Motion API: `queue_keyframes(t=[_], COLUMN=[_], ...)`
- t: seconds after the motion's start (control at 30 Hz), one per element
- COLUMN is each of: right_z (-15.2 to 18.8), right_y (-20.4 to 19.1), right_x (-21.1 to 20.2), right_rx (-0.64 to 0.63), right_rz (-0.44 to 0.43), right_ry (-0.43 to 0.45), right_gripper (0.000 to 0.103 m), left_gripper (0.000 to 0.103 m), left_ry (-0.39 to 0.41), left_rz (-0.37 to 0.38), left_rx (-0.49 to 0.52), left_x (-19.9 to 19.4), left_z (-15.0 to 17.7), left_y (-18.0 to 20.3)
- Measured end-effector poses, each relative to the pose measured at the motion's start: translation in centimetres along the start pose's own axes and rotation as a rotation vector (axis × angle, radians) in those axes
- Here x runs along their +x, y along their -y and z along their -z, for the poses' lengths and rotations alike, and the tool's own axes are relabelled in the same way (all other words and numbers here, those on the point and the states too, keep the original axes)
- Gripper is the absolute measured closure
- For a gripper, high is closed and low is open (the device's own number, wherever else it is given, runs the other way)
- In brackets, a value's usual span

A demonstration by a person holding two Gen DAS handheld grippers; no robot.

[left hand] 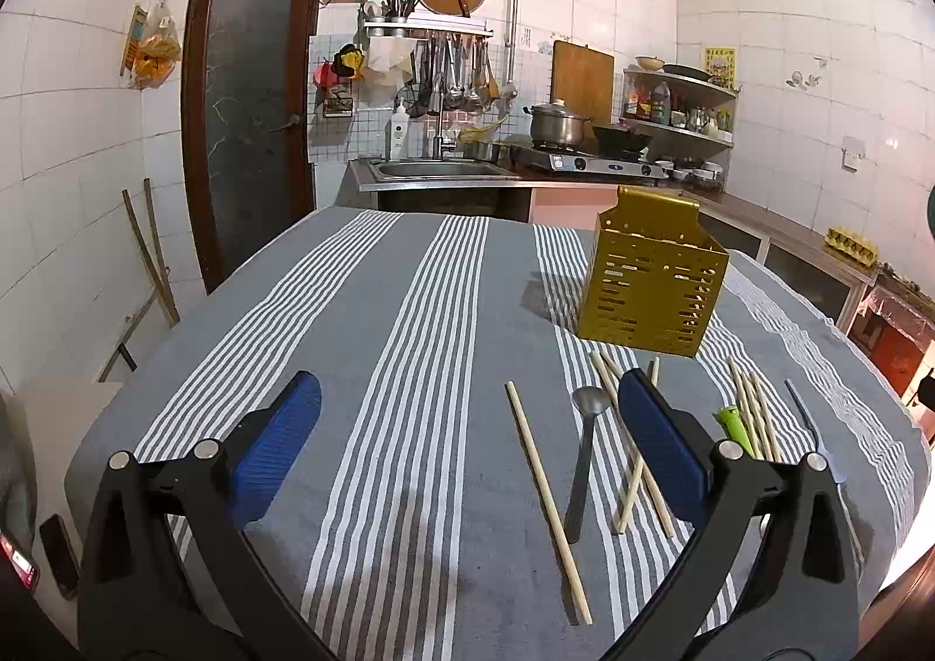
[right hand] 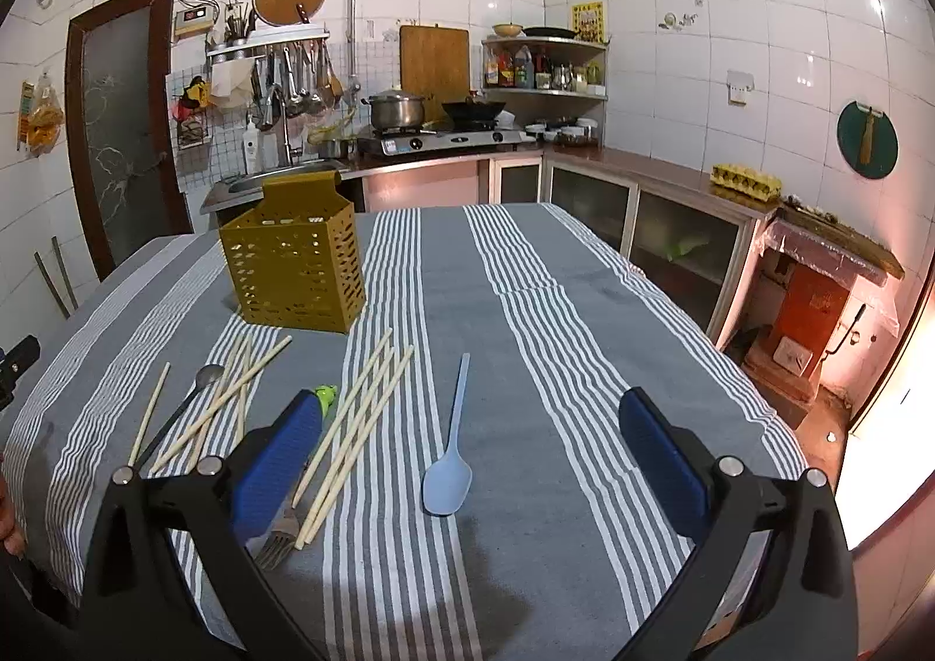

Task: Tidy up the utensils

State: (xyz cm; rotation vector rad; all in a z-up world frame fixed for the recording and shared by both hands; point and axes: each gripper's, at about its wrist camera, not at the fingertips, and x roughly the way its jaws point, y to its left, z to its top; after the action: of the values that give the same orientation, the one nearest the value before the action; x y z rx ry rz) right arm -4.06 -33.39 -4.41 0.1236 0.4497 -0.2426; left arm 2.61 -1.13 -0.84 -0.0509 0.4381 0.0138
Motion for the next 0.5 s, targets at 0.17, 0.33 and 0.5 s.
queue_keyframes(t=[0.17, 0.33, 0.5], right_z=[-0.1, -0.2, -0.3], right_y=[0.0, 0.0, -0.2], right_x=[0.5, 0.9, 1.5], right_rx=[-0.001, -0.003, -0.012], right_rz=[-0.004, -0.011, -0.016], right_ry=[-0.012, -0.014, -0.022], right_gripper=[0.004, 0.004, 0.004], left_gripper=[0.005, 0.005, 0.005], left_ry=[-0.014, -0.026, -0.046], left_rz=[-0.007, -0.02, -0.02], left_rx=[-0.005, -0.009, -0.004], left_x=[0.4, 0.8, 1.6], left_z=[0.0, 0.0, -0.1], left_y=[-0.2, -0.5, -0.4])
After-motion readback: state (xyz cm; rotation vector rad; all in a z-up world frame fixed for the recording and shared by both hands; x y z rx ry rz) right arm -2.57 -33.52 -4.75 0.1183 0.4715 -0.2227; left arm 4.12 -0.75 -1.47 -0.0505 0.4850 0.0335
